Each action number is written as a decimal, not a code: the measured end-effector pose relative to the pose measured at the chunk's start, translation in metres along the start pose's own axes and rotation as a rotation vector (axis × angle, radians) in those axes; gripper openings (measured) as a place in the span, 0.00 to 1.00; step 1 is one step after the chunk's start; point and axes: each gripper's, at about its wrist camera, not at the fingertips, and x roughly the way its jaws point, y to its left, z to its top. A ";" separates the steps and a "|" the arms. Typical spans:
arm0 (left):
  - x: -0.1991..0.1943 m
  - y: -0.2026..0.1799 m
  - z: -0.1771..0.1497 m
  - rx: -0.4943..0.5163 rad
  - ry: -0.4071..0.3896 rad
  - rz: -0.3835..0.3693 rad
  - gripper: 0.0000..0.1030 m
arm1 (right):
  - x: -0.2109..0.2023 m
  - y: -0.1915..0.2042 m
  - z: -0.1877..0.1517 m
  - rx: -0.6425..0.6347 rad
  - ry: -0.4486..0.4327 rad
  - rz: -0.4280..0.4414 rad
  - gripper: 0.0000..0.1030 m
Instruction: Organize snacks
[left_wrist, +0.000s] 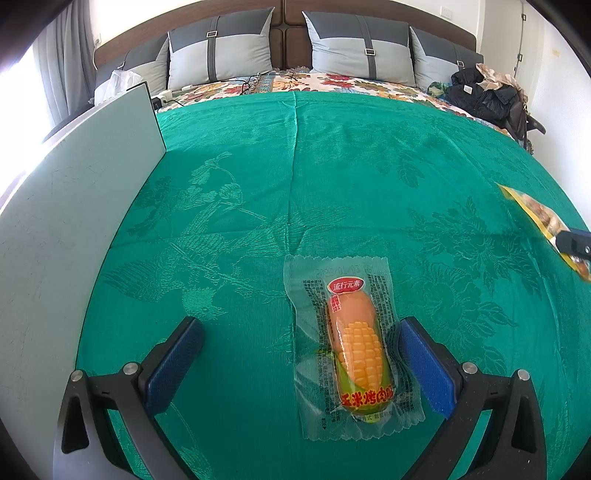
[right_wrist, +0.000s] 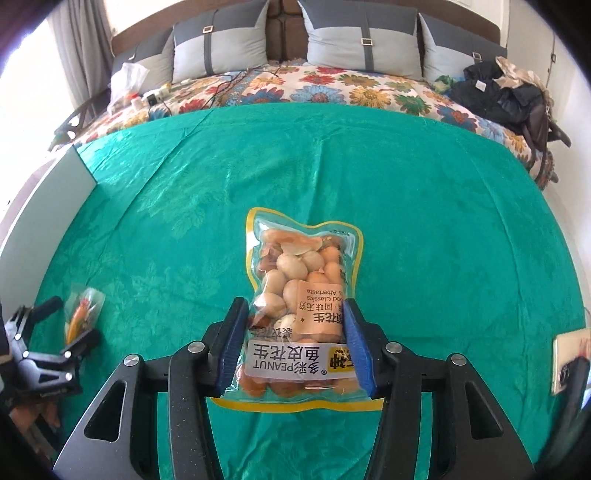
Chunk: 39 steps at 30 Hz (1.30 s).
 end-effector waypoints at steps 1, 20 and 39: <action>0.000 0.000 0.000 0.000 0.000 0.000 1.00 | -0.006 -0.001 -0.011 0.010 0.001 0.007 0.53; 0.000 0.000 0.000 0.000 0.000 0.000 1.00 | -0.001 0.008 -0.087 -0.004 -0.067 -0.070 0.90; 0.000 0.000 0.002 0.062 0.059 -0.046 1.00 | -0.023 -0.016 -0.080 0.087 0.010 0.014 0.91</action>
